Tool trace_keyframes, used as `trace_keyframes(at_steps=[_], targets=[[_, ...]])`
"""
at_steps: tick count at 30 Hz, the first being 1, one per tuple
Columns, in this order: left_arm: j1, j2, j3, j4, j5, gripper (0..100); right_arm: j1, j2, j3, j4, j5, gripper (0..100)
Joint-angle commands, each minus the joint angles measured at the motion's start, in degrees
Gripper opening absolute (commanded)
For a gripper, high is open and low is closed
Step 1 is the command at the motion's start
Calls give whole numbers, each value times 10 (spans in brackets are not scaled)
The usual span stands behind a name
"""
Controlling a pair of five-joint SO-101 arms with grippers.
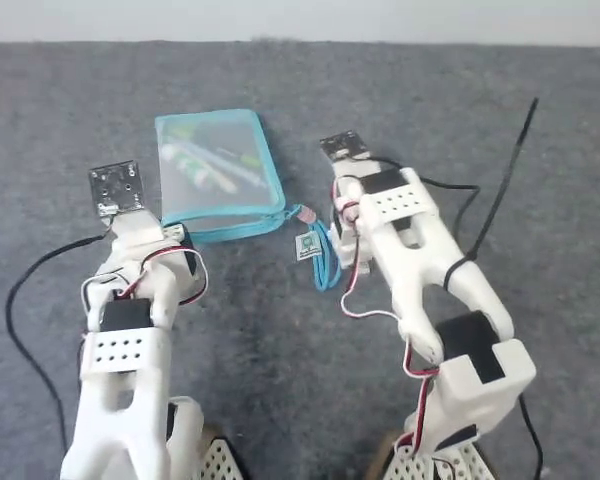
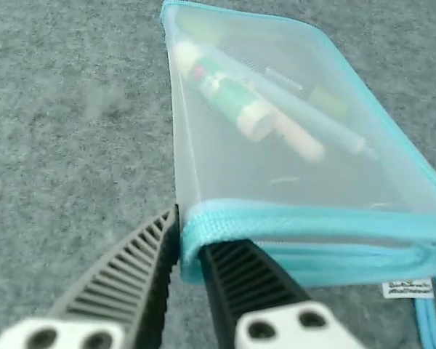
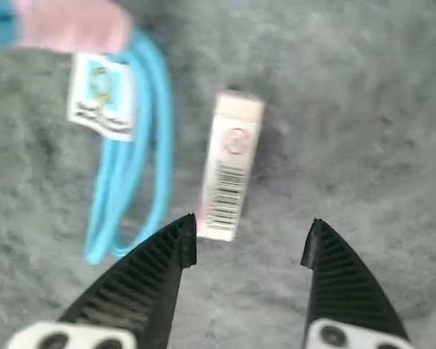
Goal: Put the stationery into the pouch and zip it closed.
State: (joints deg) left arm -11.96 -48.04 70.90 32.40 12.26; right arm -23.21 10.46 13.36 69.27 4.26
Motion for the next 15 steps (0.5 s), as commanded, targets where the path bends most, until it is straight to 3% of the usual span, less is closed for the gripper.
trace_keyframes(at_steps=[1,8,15], targets=[[-2,-2,-20,-3,-4,11,-27,-29,4,9,-7,242],[-2,-1,-20,-4,-4,11,-31,-22,24,-27,-6,240],[-2,-1,-19,-4,-4,11,6,22,42,-65,-6,166]])
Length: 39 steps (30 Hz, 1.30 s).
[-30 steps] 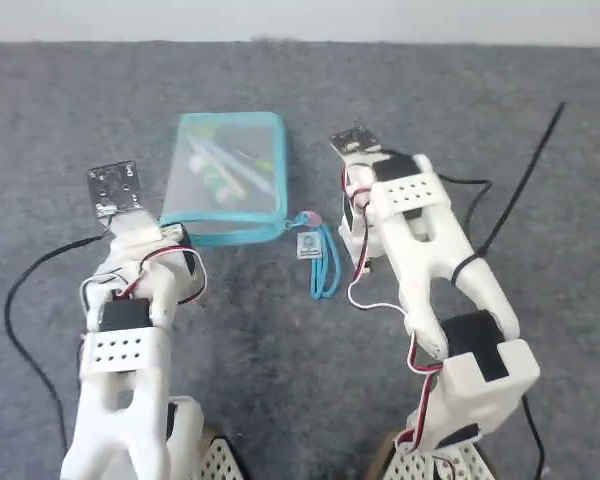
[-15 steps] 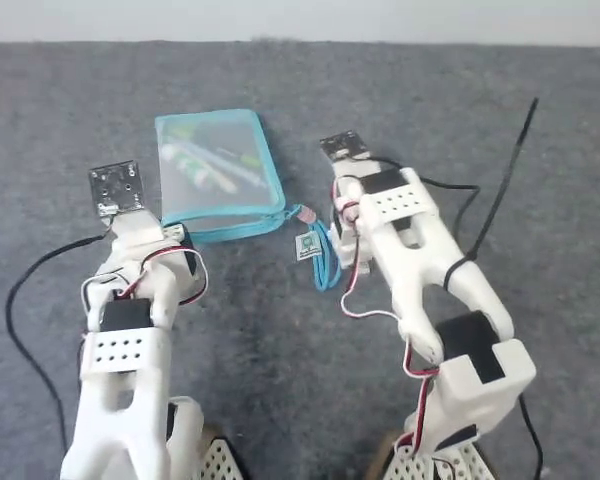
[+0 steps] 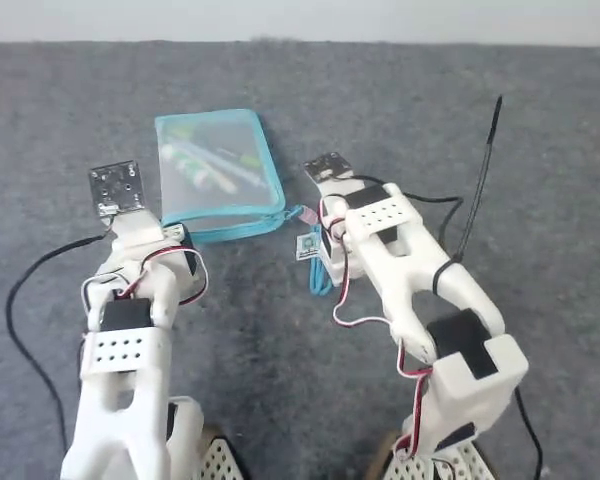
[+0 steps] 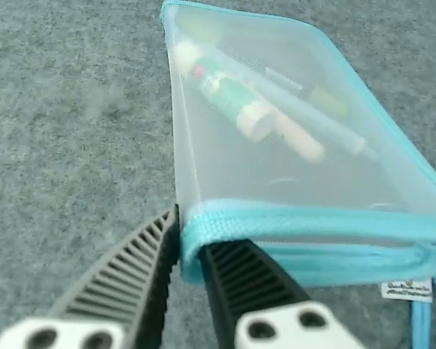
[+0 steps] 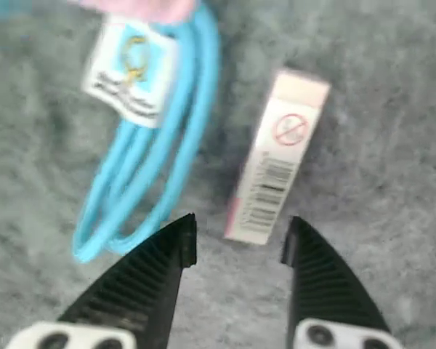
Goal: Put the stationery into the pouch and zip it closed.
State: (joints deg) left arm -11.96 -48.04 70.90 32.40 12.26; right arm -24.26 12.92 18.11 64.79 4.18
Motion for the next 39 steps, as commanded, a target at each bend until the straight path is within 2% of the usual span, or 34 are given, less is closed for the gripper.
trace_keyframes(at_steps=[1,8,15,23,28,33,36,39], targets=[[-2,-1,-16,-4,-4,11,17,0,-6,-24,-4,166],[-1,-1,-10,-4,-4,11,16,7,-12,-32,-5,159],[4,-3,1,-12,-4,11,50,-9,-31,2,-4,9],[96,-4,29,-28,-40,11,57,-169,8,82,27,9],[142,-4,32,-28,-40,11,10,-347,114,84,48,9],[149,-4,31,-28,-40,11,-73,-506,177,86,58,9],[150,-4,29,-28,-40,11,-132,-516,172,94,78,9],[150,-4,29,-28,-40,11,-155,-479,147,96,81,9]])
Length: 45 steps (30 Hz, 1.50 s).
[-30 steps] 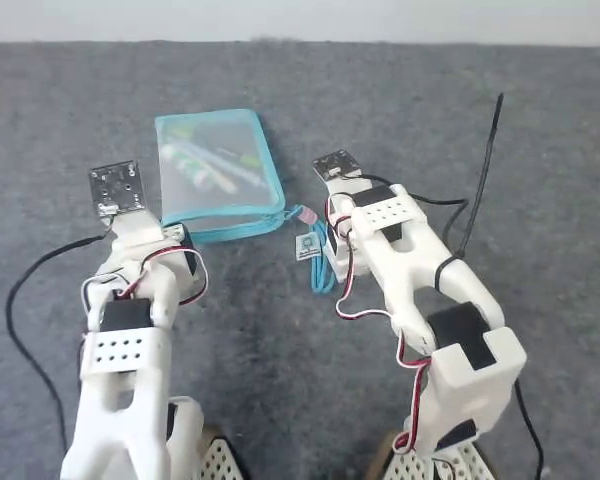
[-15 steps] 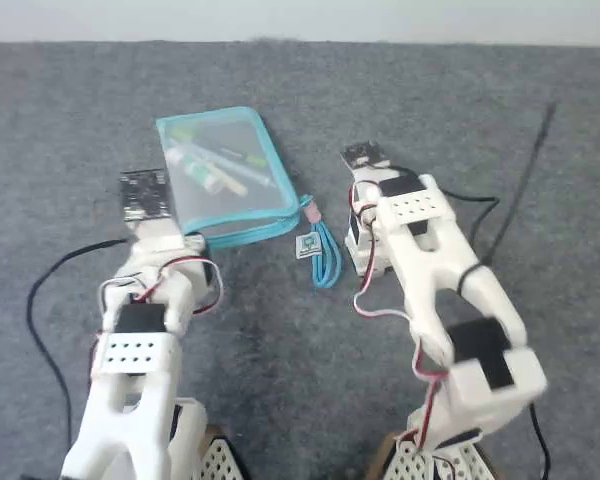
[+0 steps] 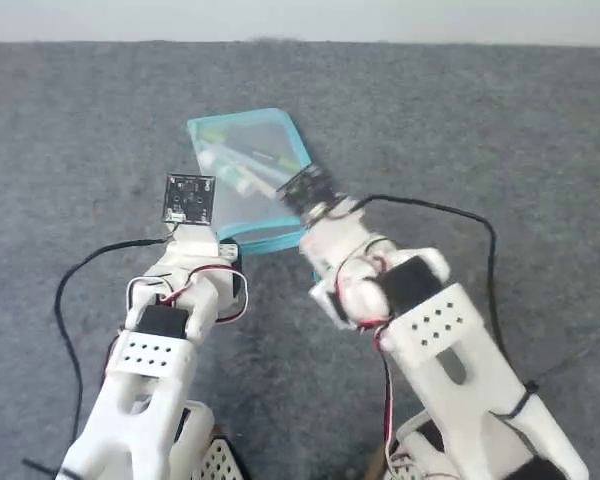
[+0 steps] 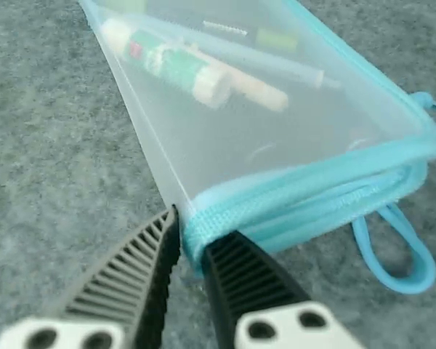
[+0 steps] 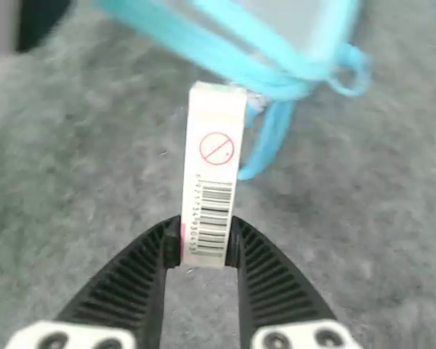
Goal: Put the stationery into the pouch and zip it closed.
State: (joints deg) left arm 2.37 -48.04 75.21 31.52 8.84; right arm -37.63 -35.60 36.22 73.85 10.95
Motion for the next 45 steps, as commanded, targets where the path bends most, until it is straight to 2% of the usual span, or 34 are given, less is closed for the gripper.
trace_keyframes(at_steps=[1,10,15,33,35,41,45], targets=[[7,-4,-14,-19,-5,11,-22,25,-47,6,13,9],[7,-4,-12,-19,-5,11,-24,257,-240,53,11,9],[7,-4,-12,-19,-5,11,-21,365,-345,83,-25,9],[6,-5,-12,-18,-29,11,-3,650,-781,230,-58,13],[6,-5,-13,-18,-29,11,0,671,-825,258,-60,39],[1,-5,-14,-18,-29,11,7,675,-886,290,-76,223],[1,-5,-14,-18,-29,11,14,637,-884,291,-76,226]])
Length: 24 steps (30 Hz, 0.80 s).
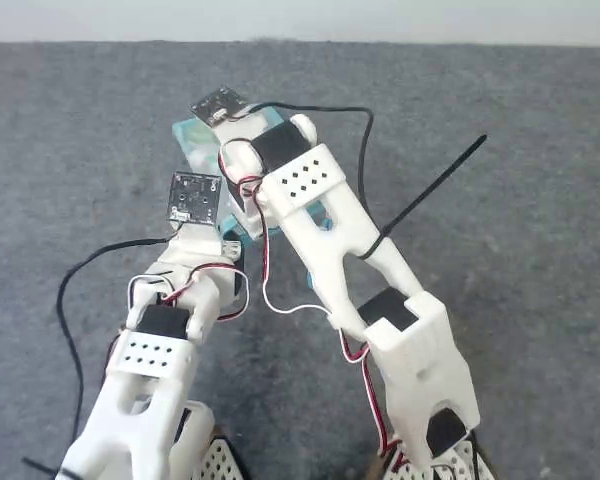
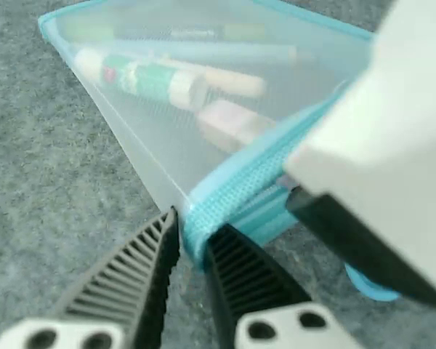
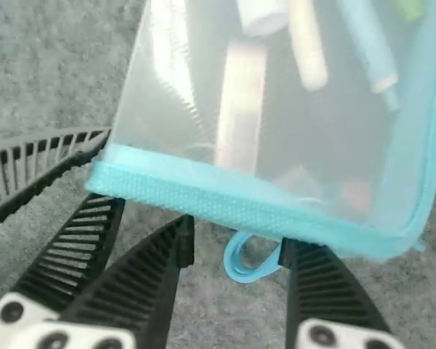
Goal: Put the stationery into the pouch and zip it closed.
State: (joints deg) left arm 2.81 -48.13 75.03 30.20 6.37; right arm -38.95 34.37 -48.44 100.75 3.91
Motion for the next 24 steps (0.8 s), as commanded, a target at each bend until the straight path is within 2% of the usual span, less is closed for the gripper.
trace_keyframes(at_steps=[1,7,15,19,24], targets=[[-4,-4,-12,-5,-4,11,30,-73,-32,22,-6,226],[-6,-4,-15,-5,-4,11,47,-123,25,21,-6,226],[-95,-4,-48,-2,0,11,92,-221,171,-10,-23,226],[-103,-4,-81,45,0,11,109,-324,310,-102,-14,188],[-104,-5,-124,100,-3,10,110,-482,617,-319,23,185]])
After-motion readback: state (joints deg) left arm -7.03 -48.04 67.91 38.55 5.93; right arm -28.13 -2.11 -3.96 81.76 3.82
